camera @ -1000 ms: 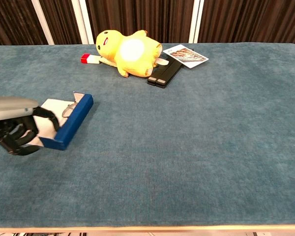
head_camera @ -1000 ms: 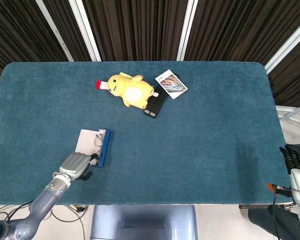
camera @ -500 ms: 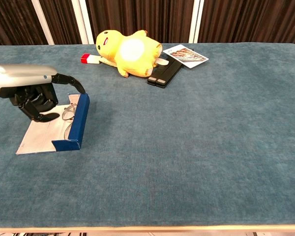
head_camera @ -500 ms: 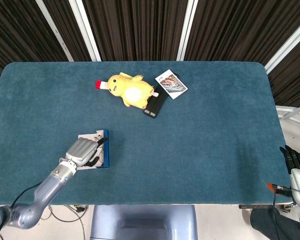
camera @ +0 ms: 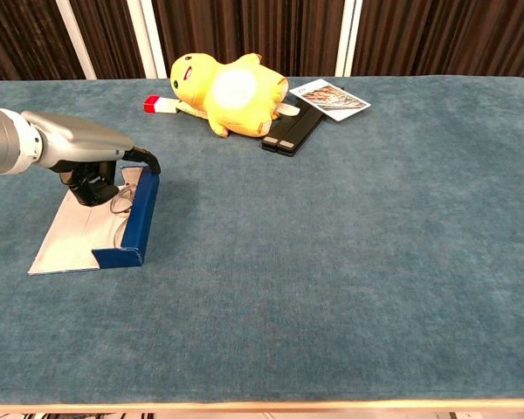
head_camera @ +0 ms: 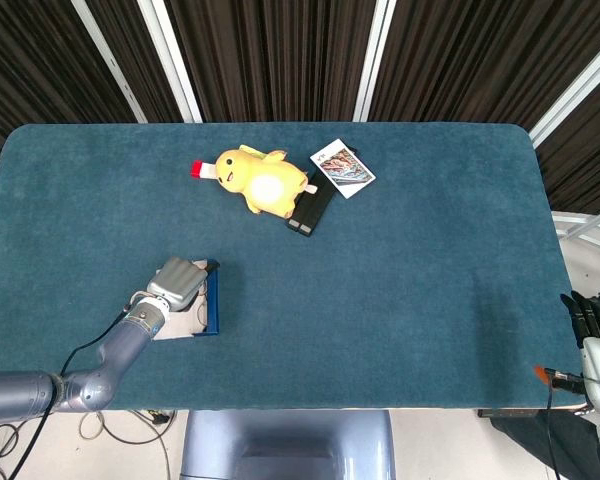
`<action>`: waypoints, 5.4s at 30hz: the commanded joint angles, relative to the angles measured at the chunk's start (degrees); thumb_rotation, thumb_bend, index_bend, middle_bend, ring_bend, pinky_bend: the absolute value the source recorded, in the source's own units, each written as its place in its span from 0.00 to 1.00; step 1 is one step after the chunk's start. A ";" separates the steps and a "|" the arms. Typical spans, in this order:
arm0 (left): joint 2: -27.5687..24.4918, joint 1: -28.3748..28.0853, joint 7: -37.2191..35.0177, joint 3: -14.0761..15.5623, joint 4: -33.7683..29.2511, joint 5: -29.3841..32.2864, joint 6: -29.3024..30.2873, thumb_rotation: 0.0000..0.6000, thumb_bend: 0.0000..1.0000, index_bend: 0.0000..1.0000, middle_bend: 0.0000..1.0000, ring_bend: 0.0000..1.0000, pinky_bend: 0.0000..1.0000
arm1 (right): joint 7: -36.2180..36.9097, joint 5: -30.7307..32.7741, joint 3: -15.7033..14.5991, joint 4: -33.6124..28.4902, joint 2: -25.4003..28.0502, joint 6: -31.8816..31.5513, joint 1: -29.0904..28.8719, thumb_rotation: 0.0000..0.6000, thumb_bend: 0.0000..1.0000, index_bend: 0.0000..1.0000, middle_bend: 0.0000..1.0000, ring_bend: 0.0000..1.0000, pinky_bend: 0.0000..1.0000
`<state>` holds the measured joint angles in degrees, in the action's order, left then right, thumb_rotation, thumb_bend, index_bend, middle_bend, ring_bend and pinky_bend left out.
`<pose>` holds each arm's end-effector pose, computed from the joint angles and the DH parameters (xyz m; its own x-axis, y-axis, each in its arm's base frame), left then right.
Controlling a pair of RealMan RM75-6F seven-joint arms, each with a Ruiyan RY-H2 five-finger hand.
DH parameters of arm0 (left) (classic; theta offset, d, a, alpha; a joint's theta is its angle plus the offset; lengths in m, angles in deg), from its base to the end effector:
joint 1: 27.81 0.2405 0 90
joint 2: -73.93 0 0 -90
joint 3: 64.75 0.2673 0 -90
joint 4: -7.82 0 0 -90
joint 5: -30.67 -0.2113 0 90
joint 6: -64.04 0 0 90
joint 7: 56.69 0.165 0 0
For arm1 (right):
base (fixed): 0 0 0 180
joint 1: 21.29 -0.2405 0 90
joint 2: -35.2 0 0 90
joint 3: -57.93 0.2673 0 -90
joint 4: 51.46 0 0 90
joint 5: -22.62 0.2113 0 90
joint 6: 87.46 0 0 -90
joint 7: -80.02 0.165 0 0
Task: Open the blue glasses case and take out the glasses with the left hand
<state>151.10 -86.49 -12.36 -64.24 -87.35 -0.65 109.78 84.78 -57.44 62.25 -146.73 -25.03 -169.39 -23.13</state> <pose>-0.1602 0.3758 -0.0108 0.7375 0.4442 0.5087 0.6734 -0.4261 -0.6042 -0.3427 -0.1893 0.1827 0.3175 -0.0397 0.9474 -0.9371 0.1400 0.3199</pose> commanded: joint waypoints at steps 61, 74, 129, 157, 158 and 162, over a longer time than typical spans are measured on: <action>3.42 15.85 -9.90 -0.04 -9.74 -3.88 26.31 1.00 0.29 0.39 0.99 0.91 0.99 | 1.26 -0.58 -0.11 -0.03 0.40 -0.13 0.15 1.00 0.16 0.00 0.00 0.00 0.20; 5.13 17.53 -9.52 -2.19 -8.75 -1.90 26.36 1.00 0.33 0.42 0.99 0.91 0.99 | 1.60 -0.65 -0.17 -0.14 0.51 -0.07 0.16 1.00 0.16 0.00 0.00 0.00 0.20; 10.45 18.53 -10.73 -6.12 7.26 -14.59 26.05 1.00 0.48 0.52 1.00 0.92 1.00 | 1.62 0.12 -0.07 -0.72 0.64 0.38 0.13 1.00 0.16 0.00 0.00 0.00 0.20; 17.23 23.24 -18.33 -3.23 28.47 -32.98 26.50 1.00 0.49 0.53 1.00 0.93 1.00 | 1.69 0.65 0.13 -1.17 0.63 0.62 0.08 1.00 0.16 0.00 0.00 0.00 0.20; 17.38 23.40 -18.46 -3.32 28.77 -33.45 26.72 1.00 0.49 0.53 1.00 0.93 1.00 | 1.71 0.66 0.14 -1.18 0.64 0.61 0.09 1.00 0.16 0.00 0.00 0.00 0.20; 18.50 24.09 -20.29 -3.56 30.96 -36.44 29.07 1.00 0.50 0.53 1.00 0.93 1.00 | 1.72 0.60 0.12 -1.16 0.65 0.57 0.10 1.00 0.16 0.00 0.00 0.00 0.20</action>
<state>168.94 -62.82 -31.52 -67.63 -57.50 -35.75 137.62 86.51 -56.84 62.38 -147.89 -24.38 -168.82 -23.03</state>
